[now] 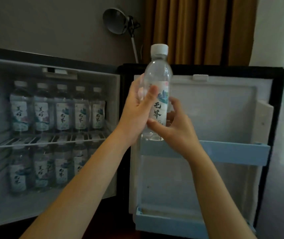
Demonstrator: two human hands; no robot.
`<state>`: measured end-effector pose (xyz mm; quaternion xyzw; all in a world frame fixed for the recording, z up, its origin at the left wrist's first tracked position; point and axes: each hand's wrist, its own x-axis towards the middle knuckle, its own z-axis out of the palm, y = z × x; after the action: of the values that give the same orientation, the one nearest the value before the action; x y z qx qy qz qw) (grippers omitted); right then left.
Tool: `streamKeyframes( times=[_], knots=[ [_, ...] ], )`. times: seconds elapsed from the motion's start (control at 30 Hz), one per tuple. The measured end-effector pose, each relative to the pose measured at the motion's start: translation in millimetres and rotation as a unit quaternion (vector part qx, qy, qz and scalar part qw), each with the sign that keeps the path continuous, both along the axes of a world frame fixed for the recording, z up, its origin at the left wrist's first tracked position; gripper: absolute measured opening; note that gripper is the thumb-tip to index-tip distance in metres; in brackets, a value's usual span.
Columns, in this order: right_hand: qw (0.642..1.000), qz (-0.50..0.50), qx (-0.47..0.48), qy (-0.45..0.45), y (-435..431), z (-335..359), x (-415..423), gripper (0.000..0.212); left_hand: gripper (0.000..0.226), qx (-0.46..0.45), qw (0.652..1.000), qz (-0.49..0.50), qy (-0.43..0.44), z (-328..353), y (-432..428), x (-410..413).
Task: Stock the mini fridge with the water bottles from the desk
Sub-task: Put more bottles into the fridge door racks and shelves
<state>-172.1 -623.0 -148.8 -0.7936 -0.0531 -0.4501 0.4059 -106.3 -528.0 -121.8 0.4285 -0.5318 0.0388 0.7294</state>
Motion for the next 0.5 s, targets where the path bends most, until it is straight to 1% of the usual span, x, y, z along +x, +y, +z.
streamKeyframes(
  times=[0.1,0.23,0.33,0.5],
  knots=[
    [0.999,0.018,0.019,0.023,-23.2,2.0,3.0,0.06,0.046,0.042,0.998,0.03,-0.033,3.2,-15.7,-0.5],
    [0.996,0.054,0.059,0.043,-45.4,6.0,8.6,0.046,0.058,0.093,0.991,0.082,-0.048,0.4,-36.0,0.5],
    [0.996,0.04,0.053,0.065,-57.1,8.3,16.2,0.041,0.063,0.105,0.987,0.113,-0.047,-5.1,-47.2,0.8],
    [0.995,0.035,0.041,0.084,-64.8,9.7,19.5,0.045,0.057,0.098,0.981,0.158,-0.051,-13.4,-54.5,1.0]
  ],
)
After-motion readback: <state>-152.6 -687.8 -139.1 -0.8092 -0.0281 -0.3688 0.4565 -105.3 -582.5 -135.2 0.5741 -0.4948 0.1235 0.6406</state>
